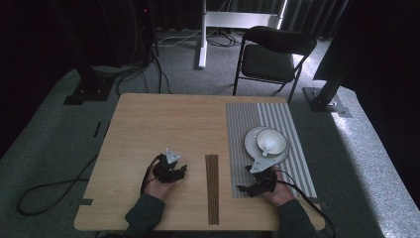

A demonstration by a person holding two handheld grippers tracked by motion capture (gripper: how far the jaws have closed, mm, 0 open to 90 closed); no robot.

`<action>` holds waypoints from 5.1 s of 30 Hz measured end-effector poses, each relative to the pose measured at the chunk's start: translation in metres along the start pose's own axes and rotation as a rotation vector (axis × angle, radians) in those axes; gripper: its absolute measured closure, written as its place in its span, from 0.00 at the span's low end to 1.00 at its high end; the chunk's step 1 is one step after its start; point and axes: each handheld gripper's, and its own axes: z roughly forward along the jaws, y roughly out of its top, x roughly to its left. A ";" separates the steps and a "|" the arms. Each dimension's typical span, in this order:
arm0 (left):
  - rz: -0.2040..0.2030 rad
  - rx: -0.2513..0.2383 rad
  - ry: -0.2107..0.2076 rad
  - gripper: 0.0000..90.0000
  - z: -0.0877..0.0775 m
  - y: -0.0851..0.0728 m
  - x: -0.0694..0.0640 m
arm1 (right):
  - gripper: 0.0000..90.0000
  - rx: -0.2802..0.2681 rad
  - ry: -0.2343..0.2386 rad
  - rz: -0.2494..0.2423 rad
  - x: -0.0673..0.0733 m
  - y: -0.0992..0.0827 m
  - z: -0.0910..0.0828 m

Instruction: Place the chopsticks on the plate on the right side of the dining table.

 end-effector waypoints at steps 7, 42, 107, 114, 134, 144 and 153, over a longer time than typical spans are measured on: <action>-0.012 -0.005 -0.022 0.51 0.000 -0.001 0.003 | 0.14 0.000 0.000 0.001 0.000 0.000 0.000; 0.059 -0.025 -0.192 0.51 -0.018 0.005 -0.049 | 0.14 0.000 -0.001 0.001 0.000 0.000 0.000; 0.066 0.063 -0.098 0.83 -0.012 0.001 -0.067 | 0.14 0.000 0.000 0.001 0.000 0.000 0.000; 0.011 0.067 -0.099 0.93 -0.012 0.001 -0.051 | 0.14 0.000 0.000 0.001 0.000 0.000 0.000; 0.001 0.072 -0.090 0.95 -0.004 0.009 -0.036 | 0.14 0.000 0.000 0.001 0.000 0.000 0.000; 0.003 0.061 -0.082 0.95 -0.004 0.018 -0.032 | 0.14 0.000 0.000 0.001 0.000 0.000 0.000; 0.007 0.028 -0.085 0.95 -0.006 0.032 -0.033 | 0.14 0.000 0.000 0.001 0.000 0.000 0.000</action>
